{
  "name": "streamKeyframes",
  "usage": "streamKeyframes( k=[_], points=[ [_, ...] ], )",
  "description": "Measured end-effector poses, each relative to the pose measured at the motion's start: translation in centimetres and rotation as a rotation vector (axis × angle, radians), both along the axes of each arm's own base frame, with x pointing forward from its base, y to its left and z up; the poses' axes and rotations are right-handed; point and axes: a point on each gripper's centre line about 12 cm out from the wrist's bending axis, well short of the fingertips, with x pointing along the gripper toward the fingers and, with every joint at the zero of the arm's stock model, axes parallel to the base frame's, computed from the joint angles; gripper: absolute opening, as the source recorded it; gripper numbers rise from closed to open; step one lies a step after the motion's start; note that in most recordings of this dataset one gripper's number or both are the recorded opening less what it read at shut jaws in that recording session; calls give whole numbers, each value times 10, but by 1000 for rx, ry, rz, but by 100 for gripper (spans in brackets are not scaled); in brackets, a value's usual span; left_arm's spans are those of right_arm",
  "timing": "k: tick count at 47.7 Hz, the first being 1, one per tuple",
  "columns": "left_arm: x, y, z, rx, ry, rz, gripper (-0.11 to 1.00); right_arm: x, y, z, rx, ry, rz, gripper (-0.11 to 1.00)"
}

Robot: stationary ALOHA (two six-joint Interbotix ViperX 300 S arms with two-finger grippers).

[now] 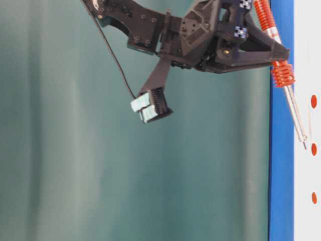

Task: Touch the tip of the soldering iron to the mark.
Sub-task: 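Lower the iron tip onto the middle red dot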

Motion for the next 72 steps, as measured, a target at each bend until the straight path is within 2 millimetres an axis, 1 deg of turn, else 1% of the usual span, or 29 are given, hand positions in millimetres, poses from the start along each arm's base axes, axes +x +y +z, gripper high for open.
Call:
streamKeyframes(
  k=[10, 72],
  points=[
    [0, 0, -1, 2, 2, 0, 0, 1, 0, -7, 3, 17, 0, 6],
    [0, 0, 0, 1, 0, 0, 0, 0, -2, -8, 4, 18, -6, 6]
  ],
)
